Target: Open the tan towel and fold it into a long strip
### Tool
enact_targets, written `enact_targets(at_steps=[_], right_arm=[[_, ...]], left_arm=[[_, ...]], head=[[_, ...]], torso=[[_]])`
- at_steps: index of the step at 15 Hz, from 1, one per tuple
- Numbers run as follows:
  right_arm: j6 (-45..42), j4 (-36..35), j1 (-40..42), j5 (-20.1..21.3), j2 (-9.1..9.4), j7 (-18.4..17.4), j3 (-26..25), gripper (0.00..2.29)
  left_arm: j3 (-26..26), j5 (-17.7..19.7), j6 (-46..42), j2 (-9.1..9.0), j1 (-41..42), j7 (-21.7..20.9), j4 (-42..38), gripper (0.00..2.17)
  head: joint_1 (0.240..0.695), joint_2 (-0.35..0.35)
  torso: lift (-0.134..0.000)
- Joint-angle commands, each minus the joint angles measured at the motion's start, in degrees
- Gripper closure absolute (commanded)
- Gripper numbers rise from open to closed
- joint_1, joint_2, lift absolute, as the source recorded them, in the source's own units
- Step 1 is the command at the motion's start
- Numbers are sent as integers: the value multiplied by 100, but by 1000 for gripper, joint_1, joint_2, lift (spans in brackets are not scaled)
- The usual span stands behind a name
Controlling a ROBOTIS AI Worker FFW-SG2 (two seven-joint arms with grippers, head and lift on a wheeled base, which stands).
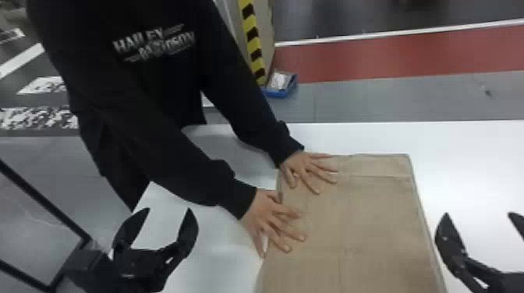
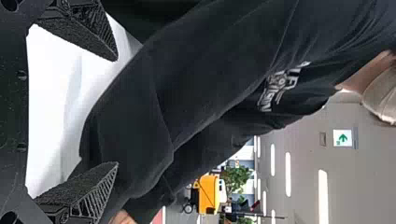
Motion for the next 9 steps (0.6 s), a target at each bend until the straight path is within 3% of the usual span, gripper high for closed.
enact_targets(at_steps=[1,9], right_arm=[[0,17,0,0,0,0,-9,93],[211,114,-106,-105,35,9,-17,90]], left_arm=[[0,-4,0,-41,1,0,2,76],[0,5,-18,-41,-17,-9,55,76]], head=[[695,272],[695,268]], torso=[[-121],[-121]])
